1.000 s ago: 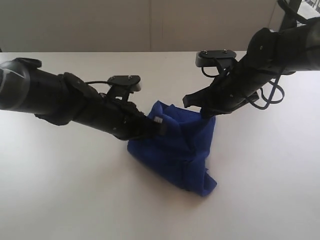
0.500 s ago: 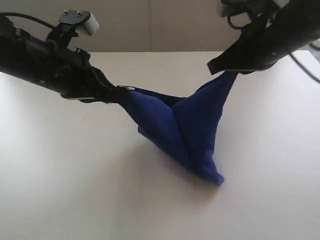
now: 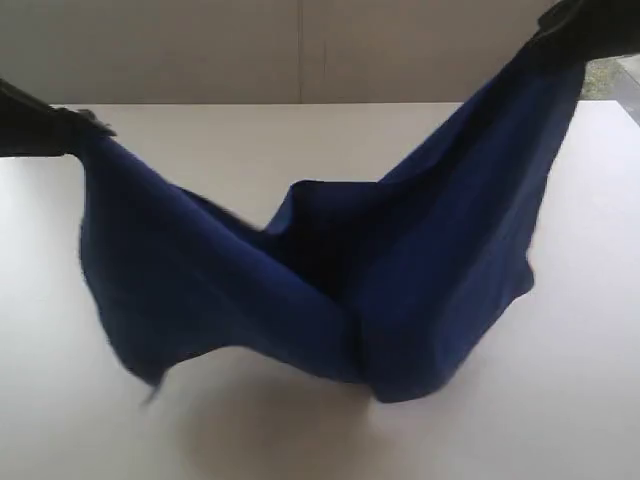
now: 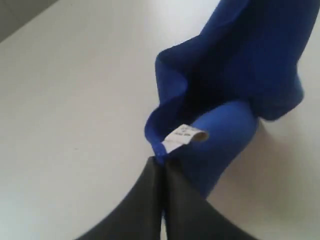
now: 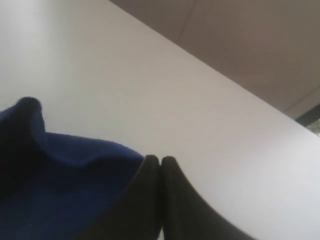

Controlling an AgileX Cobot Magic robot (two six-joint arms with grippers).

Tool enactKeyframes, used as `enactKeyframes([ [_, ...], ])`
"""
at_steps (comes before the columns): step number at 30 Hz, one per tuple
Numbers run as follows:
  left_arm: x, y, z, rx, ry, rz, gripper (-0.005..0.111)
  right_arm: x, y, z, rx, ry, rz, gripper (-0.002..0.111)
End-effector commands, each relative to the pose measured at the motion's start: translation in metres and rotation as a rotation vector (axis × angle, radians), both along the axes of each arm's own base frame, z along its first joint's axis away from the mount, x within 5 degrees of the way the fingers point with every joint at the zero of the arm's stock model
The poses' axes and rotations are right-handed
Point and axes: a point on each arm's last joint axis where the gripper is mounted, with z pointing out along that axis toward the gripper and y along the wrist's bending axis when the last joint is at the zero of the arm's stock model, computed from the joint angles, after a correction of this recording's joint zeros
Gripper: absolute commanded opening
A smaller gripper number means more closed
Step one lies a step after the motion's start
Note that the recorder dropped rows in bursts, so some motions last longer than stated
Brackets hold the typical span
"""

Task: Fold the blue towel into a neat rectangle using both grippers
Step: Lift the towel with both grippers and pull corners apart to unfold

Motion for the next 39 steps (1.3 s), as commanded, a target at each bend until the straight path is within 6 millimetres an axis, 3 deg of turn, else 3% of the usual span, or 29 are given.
enactKeyframes([
  [1,-0.032,0.016,0.015,-0.031,-0.059,0.019,0.000,-0.041,-0.008,0.022,-0.008,-0.072,0.007,0.000],
  [10,-0.076,0.032,0.032,-0.102,-0.089,0.007,0.000,-0.113,-0.021,0.045,-0.020,-0.179,0.028,0.000],
  [13,-0.089,0.029,0.038,-0.151,-0.036,-0.054,0.000,-0.128,-0.023,0.046,-0.032,-0.177,0.040,0.000],
  [19,-0.107,0.037,0.046,-0.111,-0.071,-0.096,0.000,-0.177,-0.034,0.050,-0.046,-0.252,0.025,0.000],
  [22,-0.114,0.051,0.048,-0.011,-0.120,-0.027,0.000,-0.194,-0.038,0.050,-0.058,-0.271,0.015,0.000],
  [25,-0.107,0.059,0.043,0.047,-0.093,0.073,0.000,-0.189,-0.038,0.046,-0.065,-0.232,0.017,0.000],
  [27,-0.097,0.057,0.029,0.086,-0.057,0.093,0.000,-0.174,-0.038,0.036,-0.098,-0.188,-0.012,0.000],
  [28,-0.086,0.056,0.015,0.107,-0.019,0.141,0.000,-0.160,-0.041,0.026,-0.115,-0.147,-0.070,0.000],
  [34,-0.039,0.050,-0.023,0.180,-0.020,0.292,0.000,-0.114,-0.045,-0.010,-0.173,-0.064,-0.199,0.000],
  [35,-0.027,0.047,-0.033,0.184,-0.020,0.315,0.000,-0.099,-0.042,-0.022,-0.158,-0.041,-0.206,0.000],
  [39,0.004,0.034,-0.065,0.231,0.035,0.303,0.000,-0.060,-0.037,-0.048,-0.188,-0.016,-0.208,0.000],
])
